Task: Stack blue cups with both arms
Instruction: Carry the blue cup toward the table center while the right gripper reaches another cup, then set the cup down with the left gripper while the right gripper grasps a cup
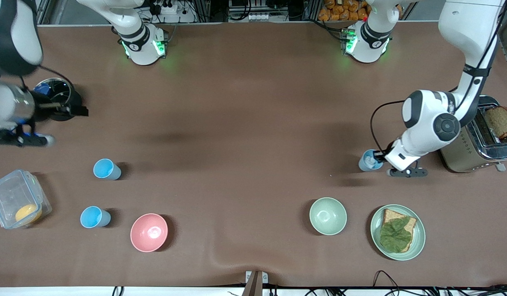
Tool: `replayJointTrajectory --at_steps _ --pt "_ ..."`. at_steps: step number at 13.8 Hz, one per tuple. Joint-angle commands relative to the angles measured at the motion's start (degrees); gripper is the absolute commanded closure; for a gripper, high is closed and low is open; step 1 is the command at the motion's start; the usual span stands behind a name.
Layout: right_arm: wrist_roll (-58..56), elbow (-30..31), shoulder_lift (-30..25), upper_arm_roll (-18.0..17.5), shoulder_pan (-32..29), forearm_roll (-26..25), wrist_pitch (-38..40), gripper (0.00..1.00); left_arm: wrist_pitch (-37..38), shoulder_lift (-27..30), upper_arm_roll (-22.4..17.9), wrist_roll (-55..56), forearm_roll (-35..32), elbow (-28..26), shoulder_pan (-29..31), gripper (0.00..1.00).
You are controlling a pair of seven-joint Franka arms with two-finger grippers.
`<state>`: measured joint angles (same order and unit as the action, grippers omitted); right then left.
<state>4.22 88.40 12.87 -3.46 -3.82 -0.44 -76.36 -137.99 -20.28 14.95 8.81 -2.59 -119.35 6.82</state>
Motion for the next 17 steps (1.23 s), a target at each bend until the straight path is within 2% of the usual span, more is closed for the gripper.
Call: replayJointTrajectory --at_steps 1,4,6,8,11,14,17 --pt "-0.4 -2.1 3.4 -0.1 -3.5 0.4 1.6 0.00 1.8 2.6 6.2 7.8 1.2 0.0 0.1 1.00" --pt "-4.5 -2.2 10.1 -0.1 -5.0 -0.1 -0.9 0.00 1.7 2.1 14.0 20.3 1.1 0.4 -0.5 1.00" --pt "-7.6 -2.2 13.9 -0.1 -5.5 -0.3 -4.7 0.00 1.5 0.3 16.7 29.1 1.1 1.9 -4.6 1.00" --pt "-8.8 -2.3 17.3 -0.1 -6.2 -0.4 -8.3 0.00 1.4 -1.6 16.5 39.0 0.4 4.4 -10.7 1.00" --pt "-13.3 -2.2 20.8 -0.1 -6.4 -0.4 -15.2 0.00 0.8 -5.1 16.5 48.9 0.1 7.9 -15.9 1.00" --pt "-18.8 -2.7 23.4 -0.1 -6.6 -0.5 -20.9 0.00 -2.8 -7.7 16.3 54.5 0.0 8.2 -19.6 1.00" --pt "-23.4 -4.4 25.0 -0.1 -6.8 -0.6 -22.2 0.00 -6.1 -10.0 15.8 56.4 -0.3 8.2 -22.0 1.00"
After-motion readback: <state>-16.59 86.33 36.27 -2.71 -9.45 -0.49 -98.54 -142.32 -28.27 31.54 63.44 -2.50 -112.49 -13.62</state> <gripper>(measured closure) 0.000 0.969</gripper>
